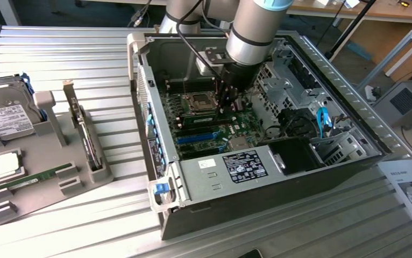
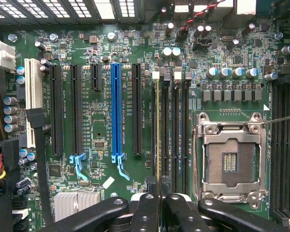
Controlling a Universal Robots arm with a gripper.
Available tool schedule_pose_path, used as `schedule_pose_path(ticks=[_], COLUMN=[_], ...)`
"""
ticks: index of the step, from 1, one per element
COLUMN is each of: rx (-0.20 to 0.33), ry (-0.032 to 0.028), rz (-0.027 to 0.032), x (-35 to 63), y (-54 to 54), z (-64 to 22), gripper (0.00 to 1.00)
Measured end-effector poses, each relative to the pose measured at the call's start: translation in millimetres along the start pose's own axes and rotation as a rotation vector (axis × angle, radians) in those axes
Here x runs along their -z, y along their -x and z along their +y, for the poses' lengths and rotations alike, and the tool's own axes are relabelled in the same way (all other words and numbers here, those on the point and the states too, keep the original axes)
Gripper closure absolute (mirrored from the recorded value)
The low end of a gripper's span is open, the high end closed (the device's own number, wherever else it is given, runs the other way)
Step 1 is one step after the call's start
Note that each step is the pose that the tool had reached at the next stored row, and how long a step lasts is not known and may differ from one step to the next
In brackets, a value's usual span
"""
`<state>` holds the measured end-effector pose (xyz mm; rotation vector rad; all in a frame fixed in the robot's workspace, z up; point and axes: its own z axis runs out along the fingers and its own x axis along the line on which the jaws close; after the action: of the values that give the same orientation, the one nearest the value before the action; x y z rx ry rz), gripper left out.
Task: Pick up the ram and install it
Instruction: 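Insert the ram into the slot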
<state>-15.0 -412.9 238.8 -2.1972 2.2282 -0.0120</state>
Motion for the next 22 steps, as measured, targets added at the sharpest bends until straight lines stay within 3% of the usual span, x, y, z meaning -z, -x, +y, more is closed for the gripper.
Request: schedule_pose_path(ticks=[22], rx=[0.0], ry=[0.0], rz=[0.0], x=[-2.5], y=[0.0], z=[0.0], gripper=[0.88])
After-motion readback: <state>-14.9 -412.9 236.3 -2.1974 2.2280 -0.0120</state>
